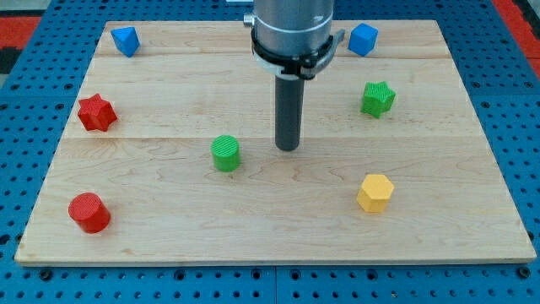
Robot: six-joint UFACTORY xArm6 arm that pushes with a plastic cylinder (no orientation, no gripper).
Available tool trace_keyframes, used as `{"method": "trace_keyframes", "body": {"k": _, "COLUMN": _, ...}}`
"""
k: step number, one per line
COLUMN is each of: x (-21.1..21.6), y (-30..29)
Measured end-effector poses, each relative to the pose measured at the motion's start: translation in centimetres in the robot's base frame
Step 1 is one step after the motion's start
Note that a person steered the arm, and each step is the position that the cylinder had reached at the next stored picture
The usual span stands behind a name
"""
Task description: Place the red circle below to the red star
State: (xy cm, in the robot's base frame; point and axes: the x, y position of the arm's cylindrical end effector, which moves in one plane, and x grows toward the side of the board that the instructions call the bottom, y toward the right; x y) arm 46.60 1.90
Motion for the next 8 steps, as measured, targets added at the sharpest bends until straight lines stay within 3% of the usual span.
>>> {"method": "trace_keyframes", "body": {"k": 1, "x": 4.5, "y": -1.2}}
{"method": "trace_keyframes", "body": {"k": 2, "x": 8.6, "y": -6.2}}
{"method": "trace_keyframes", "body": {"k": 3, "x": 10.3, "y": -13.7}}
{"method": "trace_keyframes", "body": {"k": 5, "x": 13.4, "y": -21.5}}
{"method": "trace_keyframes", "body": {"k": 6, "x": 13.2, "y": -27.1}}
{"method": "trace_keyframes", "body": {"k": 7, "x": 11.4, "y": -25.1}}
{"method": "trace_keyframes", "body": {"k": 8, "x": 12.3, "y": -25.6}}
